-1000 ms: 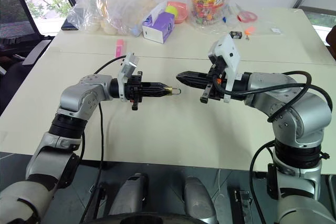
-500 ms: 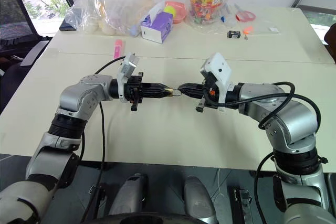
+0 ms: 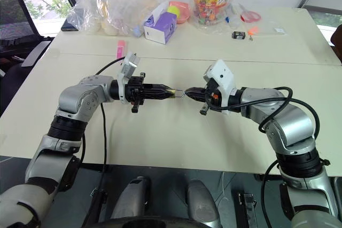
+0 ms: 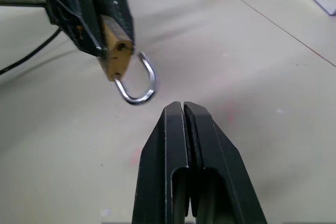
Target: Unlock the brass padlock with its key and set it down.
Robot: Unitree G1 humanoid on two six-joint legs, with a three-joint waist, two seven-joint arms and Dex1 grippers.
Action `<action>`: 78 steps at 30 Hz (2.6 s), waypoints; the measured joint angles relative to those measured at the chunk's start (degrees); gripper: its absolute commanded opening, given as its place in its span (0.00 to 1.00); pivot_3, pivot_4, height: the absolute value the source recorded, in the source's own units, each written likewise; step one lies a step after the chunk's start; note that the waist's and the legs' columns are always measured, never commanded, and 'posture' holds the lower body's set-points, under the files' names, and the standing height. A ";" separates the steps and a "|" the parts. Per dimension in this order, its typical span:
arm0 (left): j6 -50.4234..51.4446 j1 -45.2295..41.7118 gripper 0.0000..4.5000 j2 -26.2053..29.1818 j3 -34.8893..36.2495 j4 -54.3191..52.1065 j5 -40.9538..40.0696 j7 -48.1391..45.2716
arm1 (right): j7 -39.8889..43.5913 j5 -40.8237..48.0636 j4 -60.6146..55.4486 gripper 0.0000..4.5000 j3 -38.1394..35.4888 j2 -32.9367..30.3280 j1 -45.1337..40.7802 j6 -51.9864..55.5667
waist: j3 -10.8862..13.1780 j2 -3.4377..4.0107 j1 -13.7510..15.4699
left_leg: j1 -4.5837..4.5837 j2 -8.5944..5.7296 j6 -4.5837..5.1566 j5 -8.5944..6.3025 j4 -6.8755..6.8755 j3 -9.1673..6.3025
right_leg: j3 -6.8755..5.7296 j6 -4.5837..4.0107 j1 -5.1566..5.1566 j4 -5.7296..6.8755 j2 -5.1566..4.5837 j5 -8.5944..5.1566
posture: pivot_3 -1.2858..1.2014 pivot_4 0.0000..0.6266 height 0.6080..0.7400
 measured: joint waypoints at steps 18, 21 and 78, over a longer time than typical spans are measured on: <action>-0.18 0.00 0.00 0.57 -0.25 -0.58 -0.02 -0.36 | -3.59 9.62 -10.27 0.01 -3.81 -0.38 -2.05 6.90 | 0.01 0.00 0.01 | 0.00 0.00 0.00 0.00 -0.01 0.00 | 0.00 0.00 0.00 -0.01 0.00 0.00 | 0.52 0.24 1.00; -0.18 0.00 0.00 0.48 -0.26 -0.59 -0.02 -0.36 | -4.39 9.27 -10.21 0.01 -2.61 0.07 -2.04 6.59 | 0.01 0.00 0.00 | 0.00 0.00 0.00 0.00 -0.02 -0.01 | 0.00 0.00 0.00 -0.02 0.00 0.00 | 0.52 0.24 1.00; 4.53 -15.59 0.00 -20.74 8.17 45.65 6.74 17.65 | -12.71 9.21 -21.22 0.01 -16.30 -5.53 19.87 7.85 | 0.06 -0.10 1.36 | -0.45 -0.04 0.02 -0.01 0.06 -0.04 | -0.03 0.01 -0.36 -0.02 0.03 0.01 | 0.52 0.24 1.00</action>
